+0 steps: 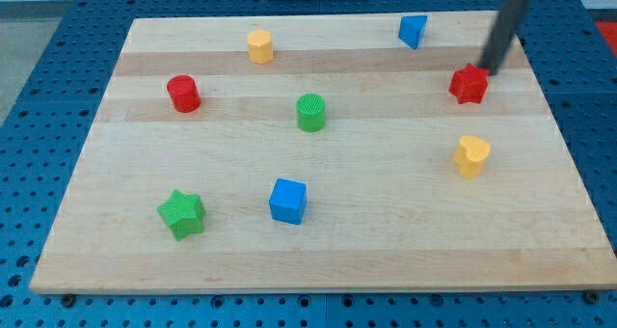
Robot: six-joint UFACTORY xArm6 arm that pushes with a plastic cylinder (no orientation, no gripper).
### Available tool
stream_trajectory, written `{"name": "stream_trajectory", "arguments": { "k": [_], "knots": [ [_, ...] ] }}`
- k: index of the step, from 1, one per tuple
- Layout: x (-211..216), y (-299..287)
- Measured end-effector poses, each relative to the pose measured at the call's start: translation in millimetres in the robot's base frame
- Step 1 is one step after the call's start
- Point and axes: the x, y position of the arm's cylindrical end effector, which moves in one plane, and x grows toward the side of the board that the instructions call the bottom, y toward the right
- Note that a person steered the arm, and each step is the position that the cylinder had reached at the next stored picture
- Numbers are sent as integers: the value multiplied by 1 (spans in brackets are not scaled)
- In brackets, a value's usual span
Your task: Move the blue triangle towards the yellow hexagon
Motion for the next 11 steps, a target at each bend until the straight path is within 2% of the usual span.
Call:
{"name": "stream_trajectory", "arguments": {
  "k": [2,3,4,6,7,8,10,11],
  "knots": [
    [0,-4],
    [0,-24],
    [1,-72],
    [-1,-72],
    [-54,-66],
    [-56,-66],
    [-56,7],
    [-60,7]
  ]
}}
